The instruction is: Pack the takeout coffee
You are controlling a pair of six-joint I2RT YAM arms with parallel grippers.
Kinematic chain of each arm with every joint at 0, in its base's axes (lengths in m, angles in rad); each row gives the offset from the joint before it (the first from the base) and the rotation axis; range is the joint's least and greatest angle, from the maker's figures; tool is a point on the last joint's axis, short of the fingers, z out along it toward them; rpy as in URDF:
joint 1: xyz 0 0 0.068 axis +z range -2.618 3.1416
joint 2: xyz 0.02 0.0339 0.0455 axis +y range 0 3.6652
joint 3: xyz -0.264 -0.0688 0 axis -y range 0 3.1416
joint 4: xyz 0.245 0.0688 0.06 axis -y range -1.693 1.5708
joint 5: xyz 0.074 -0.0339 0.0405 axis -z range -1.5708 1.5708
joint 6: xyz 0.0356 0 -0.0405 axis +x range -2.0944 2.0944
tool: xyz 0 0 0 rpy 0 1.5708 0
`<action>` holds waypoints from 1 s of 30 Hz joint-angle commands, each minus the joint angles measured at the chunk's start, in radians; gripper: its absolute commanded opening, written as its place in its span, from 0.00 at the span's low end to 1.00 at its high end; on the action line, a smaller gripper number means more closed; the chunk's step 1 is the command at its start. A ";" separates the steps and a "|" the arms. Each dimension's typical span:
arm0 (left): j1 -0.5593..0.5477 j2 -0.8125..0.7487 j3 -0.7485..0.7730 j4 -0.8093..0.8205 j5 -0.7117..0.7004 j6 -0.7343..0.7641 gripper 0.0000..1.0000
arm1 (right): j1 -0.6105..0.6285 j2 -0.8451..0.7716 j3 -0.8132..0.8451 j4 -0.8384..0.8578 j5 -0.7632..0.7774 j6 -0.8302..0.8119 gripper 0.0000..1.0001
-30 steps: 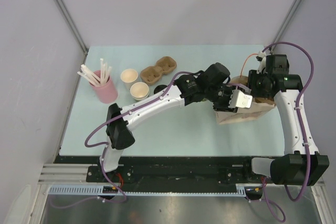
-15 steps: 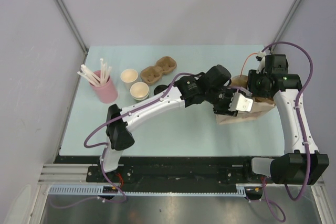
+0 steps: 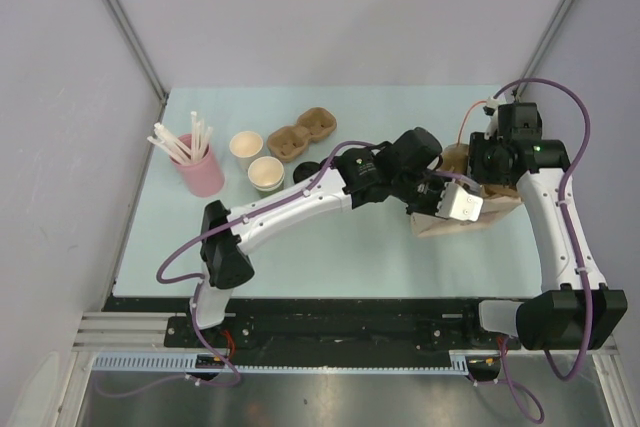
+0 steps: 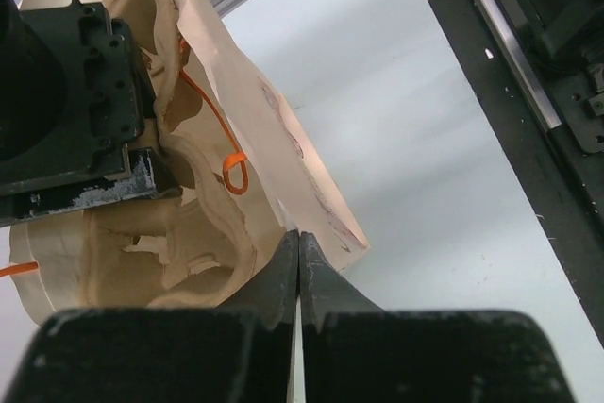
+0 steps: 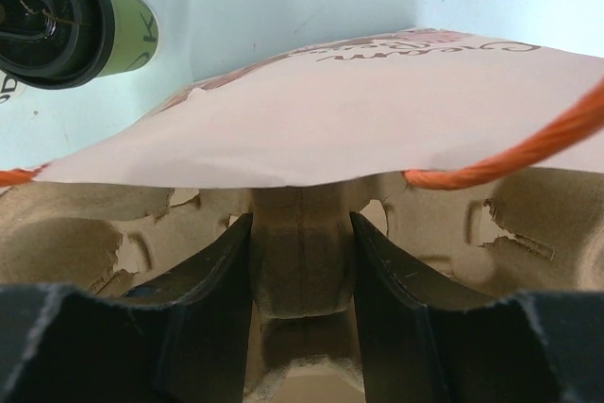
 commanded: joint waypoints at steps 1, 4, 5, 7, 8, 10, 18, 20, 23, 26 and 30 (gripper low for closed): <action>0.006 -0.043 0.052 -0.082 0.072 -0.026 0.00 | 0.043 0.021 -0.032 0.041 0.010 0.026 0.09; 0.039 -0.022 0.120 -0.082 0.118 -0.095 0.00 | 0.079 0.004 -0.062 0.073 0.022 0.017 0.10; 0.048 -0.017 0.134 -0.082 0.136 -0.104 0.00 | 0.085 -0.010 -0.071 0.090 0.022 0.012 0.10; 0.071 -0.009 0.157 -0.082 0.153 -0.124 0.00 | 0.093 -0.019 -0.097 0.099 0.051 0.014 0.10; 0.079 -0.003 0.165 -0.084 0.179 -0.132 0.01 | 0.094 -0.024 -0.108 0.101 0.074 0.014 0.10; 0.095 0.003 0.169 -0.084 0.206 -0.144 0.00 | 0.096 -0.027 -0.131 0.099 0.103 0.012 0.10; 0.102 0.005 0.180 -0.082 0.215 -0.188 0.51 | 0.106 -0.074 -0.201 0.128 0.116 0.028 0.11; 0.121 0.027 0.262 -0.081 0.198 -0.245 0.61 | 0.111 -0.081 -0.209 0.133 0.091 0.019 0.11; 0.153 0.092 0.445 -0.072 0.028 -0.424 0.64 | 0.131 -0.093 -0.209 0.136 0.086 0.009 0.11; 0.183 0.143 0.461 -0.035 -0.078 -0.517 0.63 | 0.142 -0.099 -0.211 0.127 0.086 0.011 0.11; 0.188 0.182 0.410 -0.021 -0.060 -0.517 0.65 | 0.146 -0.096 -0.211 0.108 0.089 0.008 0.11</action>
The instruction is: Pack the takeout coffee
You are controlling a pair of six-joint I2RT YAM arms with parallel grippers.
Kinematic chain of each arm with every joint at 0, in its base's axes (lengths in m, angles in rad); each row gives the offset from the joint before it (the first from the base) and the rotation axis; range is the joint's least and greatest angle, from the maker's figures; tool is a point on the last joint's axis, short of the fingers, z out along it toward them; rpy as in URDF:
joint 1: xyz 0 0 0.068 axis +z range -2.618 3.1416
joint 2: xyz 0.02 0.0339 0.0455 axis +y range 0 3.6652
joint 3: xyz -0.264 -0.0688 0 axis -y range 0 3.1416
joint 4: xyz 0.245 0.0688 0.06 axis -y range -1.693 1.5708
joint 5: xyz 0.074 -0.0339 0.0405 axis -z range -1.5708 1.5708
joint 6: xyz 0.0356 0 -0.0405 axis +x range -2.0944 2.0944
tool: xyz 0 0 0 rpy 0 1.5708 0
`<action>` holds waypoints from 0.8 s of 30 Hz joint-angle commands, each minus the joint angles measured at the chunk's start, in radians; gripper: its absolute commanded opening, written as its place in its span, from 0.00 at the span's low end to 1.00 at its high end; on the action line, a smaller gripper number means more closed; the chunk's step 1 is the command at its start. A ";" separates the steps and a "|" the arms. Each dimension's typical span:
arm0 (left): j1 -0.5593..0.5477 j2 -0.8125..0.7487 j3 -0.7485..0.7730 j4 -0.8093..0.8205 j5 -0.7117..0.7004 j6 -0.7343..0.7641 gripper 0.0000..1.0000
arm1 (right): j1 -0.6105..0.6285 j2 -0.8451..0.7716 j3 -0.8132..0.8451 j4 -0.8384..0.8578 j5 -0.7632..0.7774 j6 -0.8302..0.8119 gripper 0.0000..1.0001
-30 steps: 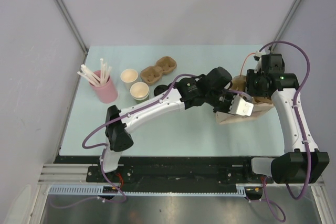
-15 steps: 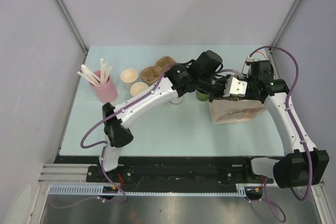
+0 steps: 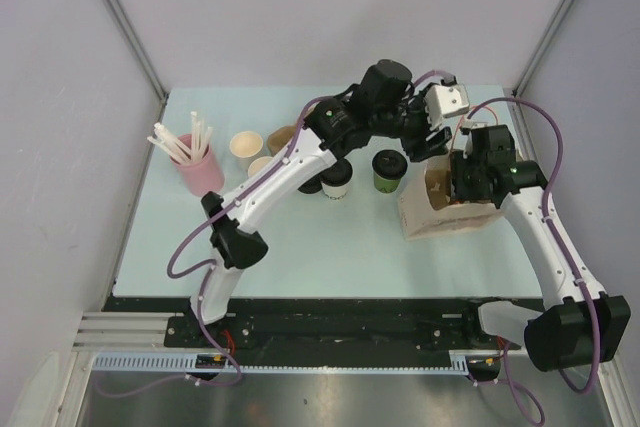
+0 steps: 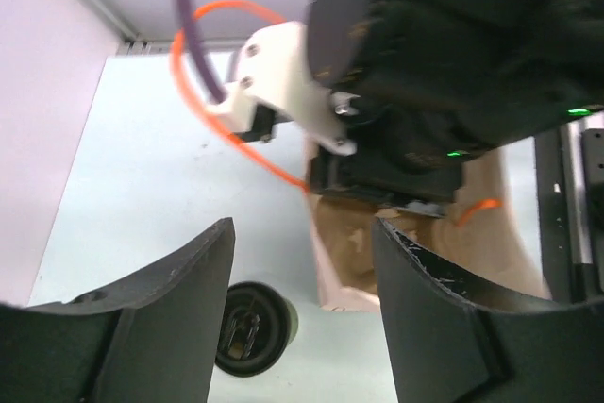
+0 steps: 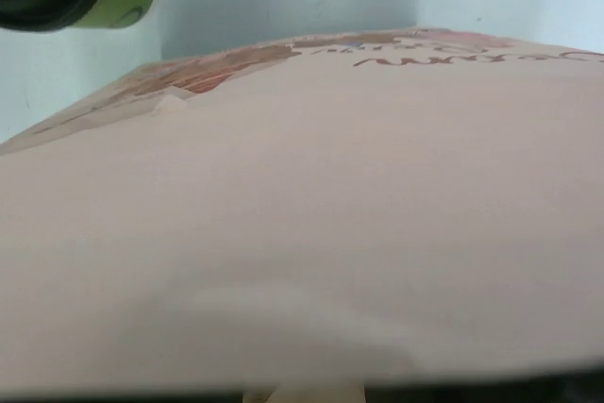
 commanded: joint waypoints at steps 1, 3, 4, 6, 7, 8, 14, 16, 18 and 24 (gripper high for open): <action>0.015 0.066 -0.021 0.022 -0.061 -0.079 0.65 | 0.008 -0.011 -0.003 -0.034 -0.015 0.010 0.11; 0.017 0.078 -0.024 0.021 -0.070 -0.063 0.63 | 0.010 -0.014 -0.003 -0.034 -0.018 0.010 0.11; 0.015 0.083 -0.036 0.022 -0.063 -0.057 0.63 | 0.011 -0.017 -0.003 -0.035 -0.019 0.010 0.11; 0.018 0.081 -0.055 0.022 -0.020 -0.042 0.63 | 0.013 -0.019 -0.003 -0.035 -0.013 0.010 0.11; 0.017 0.066 -0.082 0.022 0.017 -0.042 0.64 | 0.013 -0.019 -0.003 -0.035 -0.012 0.010 0.11; 0.017 0.058 -0.095 0.022 0.087 -0.039 0.65 | 0.013 -0.019 -0.003 -0.038 -0.013 0.010 0.11; 0.014 0.093 -0.067 0.025 0.067 -0.077 0.42 | 0.019 -0.023 -0.003 -0.038 -0.016 0.007 0.11; 0.018 0.107 -0.055 0.027 0.013 -0.097 0.11 | 0.030 -0.039 -0.003 -0.043 -0.016 0.000 0.11; 0.021 0.121 -0.050 0.028 -0.025 -0.126 0.00 | 0.040 -0.063 -0.003 -0.043 -0.012 -0.016 0.11; 0.031 0.133 -0.032 0.033 -0.090 -0.195 0.00 | 0.073 -0.120 -0.009 -0.054 -0.009 -0.048 0.11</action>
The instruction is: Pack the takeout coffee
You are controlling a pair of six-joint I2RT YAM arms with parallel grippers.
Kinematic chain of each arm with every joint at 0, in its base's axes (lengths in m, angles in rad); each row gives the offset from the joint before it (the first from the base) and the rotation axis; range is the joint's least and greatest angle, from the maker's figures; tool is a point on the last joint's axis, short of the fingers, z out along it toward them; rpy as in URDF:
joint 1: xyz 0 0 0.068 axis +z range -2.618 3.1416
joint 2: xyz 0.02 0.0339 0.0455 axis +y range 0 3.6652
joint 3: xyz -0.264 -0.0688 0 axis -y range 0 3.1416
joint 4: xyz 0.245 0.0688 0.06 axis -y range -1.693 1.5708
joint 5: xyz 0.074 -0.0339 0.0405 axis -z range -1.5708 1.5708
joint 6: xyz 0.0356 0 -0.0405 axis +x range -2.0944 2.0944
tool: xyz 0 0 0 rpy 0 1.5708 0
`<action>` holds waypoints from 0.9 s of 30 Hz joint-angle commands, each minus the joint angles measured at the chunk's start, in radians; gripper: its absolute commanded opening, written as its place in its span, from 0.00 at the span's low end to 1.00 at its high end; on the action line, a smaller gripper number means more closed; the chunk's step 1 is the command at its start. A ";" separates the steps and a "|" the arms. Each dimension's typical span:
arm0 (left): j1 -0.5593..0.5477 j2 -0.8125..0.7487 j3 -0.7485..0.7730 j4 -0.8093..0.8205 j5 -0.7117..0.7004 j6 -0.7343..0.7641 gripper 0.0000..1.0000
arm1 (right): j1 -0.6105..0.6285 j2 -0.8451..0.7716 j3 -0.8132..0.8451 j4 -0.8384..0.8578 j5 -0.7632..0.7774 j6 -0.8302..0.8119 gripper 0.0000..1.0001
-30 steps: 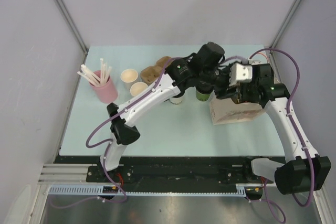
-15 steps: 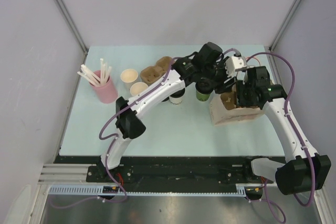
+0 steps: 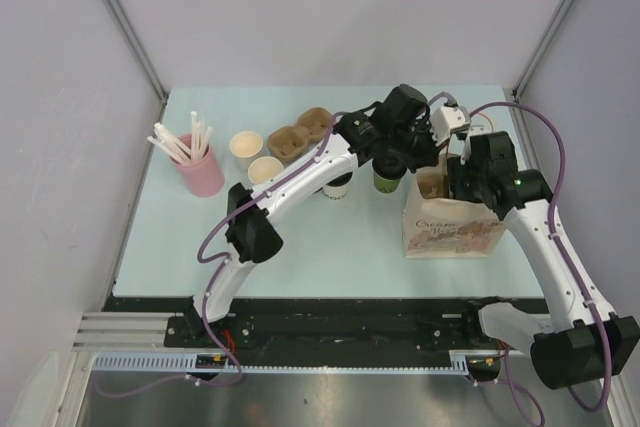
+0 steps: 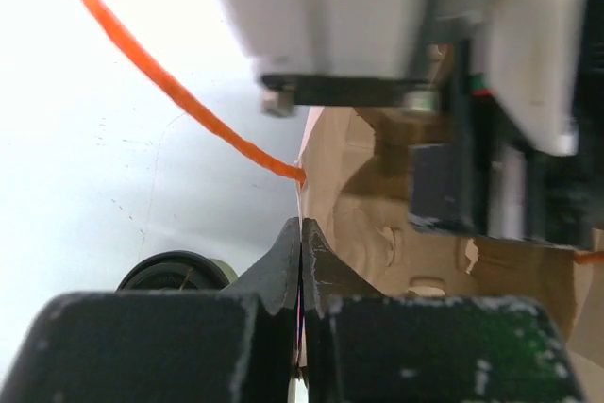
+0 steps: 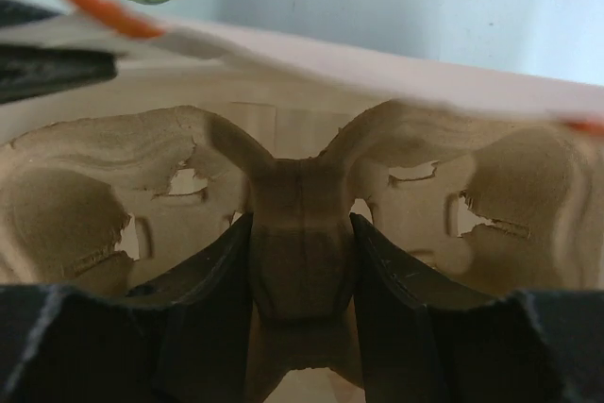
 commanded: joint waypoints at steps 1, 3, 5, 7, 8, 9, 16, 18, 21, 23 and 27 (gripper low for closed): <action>0.003 0.006 0.056 0.026 -0.054 -0.084 0.00 | 0.018 -0.070 -0.001 0.001 -0.006 -0.036 0.10; 0.003 0.006 0.059 0.032 -0.063 -0.107 0.00 | 0.018 -0.078 -0.010 -0.003 -0.019 -0.038 0.10; 0.008 0.001 0.065 0.041 -0.083 -0.139 0.00 | 0.025 -0.079 -0.011 -0.005 -0.026 -0.038 0.09; 0.011 -0.002 0.068 0.047 -0.094 -0.159 0.01 | 0.032 -0.081 -0.011 -0.004 -0.042 -0.038 0.08; 0.011 -0.005 0.067 0.052 -0.094 -0.168 0.00 | 0.034 -0.073 -0.011 -0.004 -0.048 -0.039 0.08; 0.012 -0.007 0.065 0.058 -0.094 -0.171 0.00 | 0.040 -0.067 -0.011 -0.004 -0.060 -0.038 0.08; 0.019 0.007 0.067 0.085 -0.134 -0.266 0.00 | 0.075 -0.004 -0.024 0.007 -0.043 -0.038 0.06; 0.026 0.012 0.067 0.095 -0.157 -0.289 0.00 | 0.081 -0.021 -0.025 0.010 -0.039 -0.074 0.06; 0.046 0.012 0.073 0.107 -0.154 -0.319 0.00 | 0.080 -0.036 -0.030 0.012 -0.055 -0.116 0.05; 0.052 0.010 0.073 0.115 -0.160 -0.325 0.00 | 0.080 -0.025 -0.030 0.007 -0.115 -0.155 0.04; 0.062 0.004 0.074 0.141 -0.165 -0.346 0.00 | 0.080 0.017 -0.028 -0.014 -0.146 -0.229 0.03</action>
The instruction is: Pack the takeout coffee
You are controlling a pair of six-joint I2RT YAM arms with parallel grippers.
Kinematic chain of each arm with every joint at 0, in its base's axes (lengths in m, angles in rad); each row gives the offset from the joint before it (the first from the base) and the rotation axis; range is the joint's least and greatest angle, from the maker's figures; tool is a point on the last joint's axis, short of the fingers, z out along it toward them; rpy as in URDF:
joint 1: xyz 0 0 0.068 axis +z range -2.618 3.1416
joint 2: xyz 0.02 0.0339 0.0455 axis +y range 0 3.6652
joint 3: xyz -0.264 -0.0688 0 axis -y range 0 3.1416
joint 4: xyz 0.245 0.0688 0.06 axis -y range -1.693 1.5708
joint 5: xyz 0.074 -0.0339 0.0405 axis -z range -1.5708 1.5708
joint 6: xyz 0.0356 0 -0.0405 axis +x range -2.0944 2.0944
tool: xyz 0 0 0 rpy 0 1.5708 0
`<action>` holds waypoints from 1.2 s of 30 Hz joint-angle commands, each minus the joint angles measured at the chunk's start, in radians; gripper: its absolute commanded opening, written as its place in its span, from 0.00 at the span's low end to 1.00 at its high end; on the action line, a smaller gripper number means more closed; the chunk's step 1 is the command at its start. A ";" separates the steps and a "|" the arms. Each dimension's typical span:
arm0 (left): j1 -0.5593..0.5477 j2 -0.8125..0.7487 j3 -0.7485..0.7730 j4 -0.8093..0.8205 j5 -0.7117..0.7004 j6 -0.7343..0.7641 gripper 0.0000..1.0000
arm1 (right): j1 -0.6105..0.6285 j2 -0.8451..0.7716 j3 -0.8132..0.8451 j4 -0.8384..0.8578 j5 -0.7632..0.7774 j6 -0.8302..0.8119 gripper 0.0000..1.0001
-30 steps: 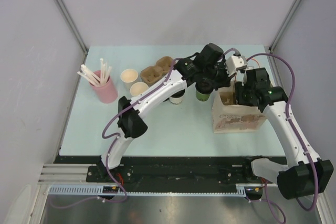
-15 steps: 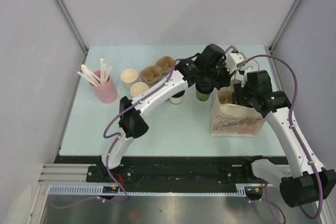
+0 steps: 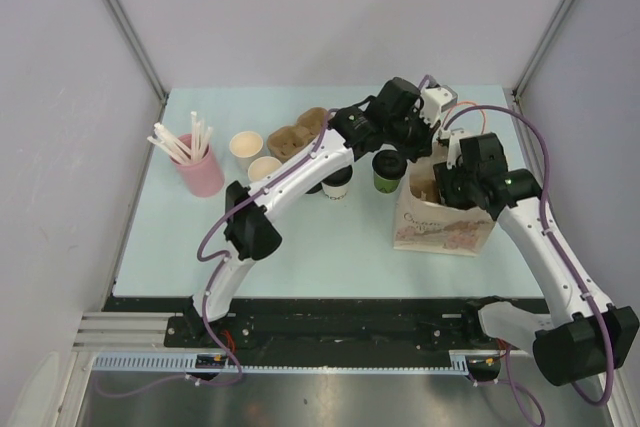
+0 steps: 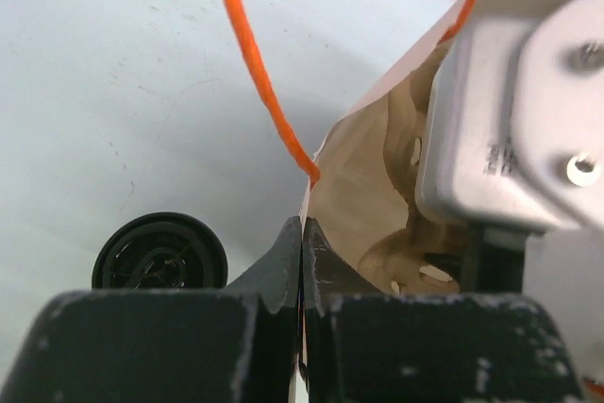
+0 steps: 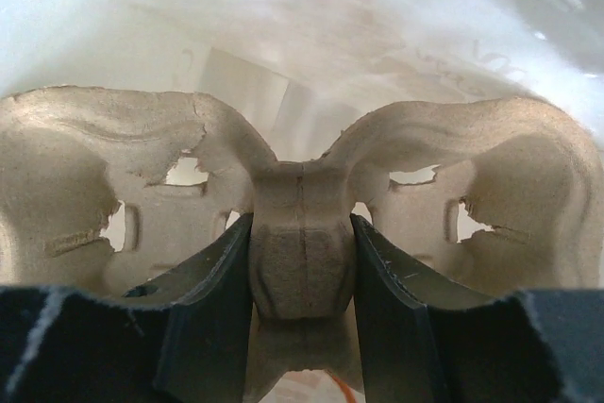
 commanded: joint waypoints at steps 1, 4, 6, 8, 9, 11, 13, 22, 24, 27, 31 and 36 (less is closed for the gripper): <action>0.029 -0.006 0.061 0.131 -0.045 -0.074 0.00 | 0.016 0.034 0.008 -0.069 -0.083 -0.140 0.03; 0.029 -0.005 0.053 0.160 0.005 -0.083 0.00 | -0.001 0.048 0.016 -0.120 -0.034 -0.199 0.02; 0.029 0.000 0.042 0.180 0.036 -0.092 0.00 | 0.000 0.052 0.014 -0.128 -0.020 -0.209 0.02; 0.029 0.015 0.039 0.185 0.048 -0.107 0.01 | -0.001 0.059 0.014 -0.144 -0.020 -0.214 0.02; 0.031 0.018 0.041 0.189 0.048 -0.112 0.00 | -0.009 0.060 0.013 -0.149 -0.020 -0.216 0.02; 0.033 0.023 0.042 0.195 0.045 -0.124 0.00 | -0.023 0.072 0.002 -0.152 -0.020 -0.219 0.03; 0.033 0.024 0.047 0.203 0.024 -0.135 0.00 | -0.047 0.083 -0.010 -0.142 0.015 -0.219 0.03; 0.037 0.017 0.033 0.208 -0.033 -0.159 0.00 | -0.076 0.138 -0.053 -0.135 0.032 -0.217 0.03; 0.037 0.012 0.029 0.208 -0.030 -0.166 0.00 | -0.085 0.143 -0.061 -0.129 0.040 -0.216 0.03; 0.037 -0.002 0.016 0.208 -0.028 -0.178 0.00 | -0.113 0.141 -0.061 -0.125 0.055 -0.210 0.02; 0.037 -0.020 0.002 0.208 0.004 -0.213 0.00 | -0.151 0.147 -0.061 -0.115 0.080 -0.199 0.02; 0.025 -0.011 0.018 0.208 0.047 -0.232 0.00 | -0.176 0.233 -0.029 -0.088 0.087 -0.183 0.03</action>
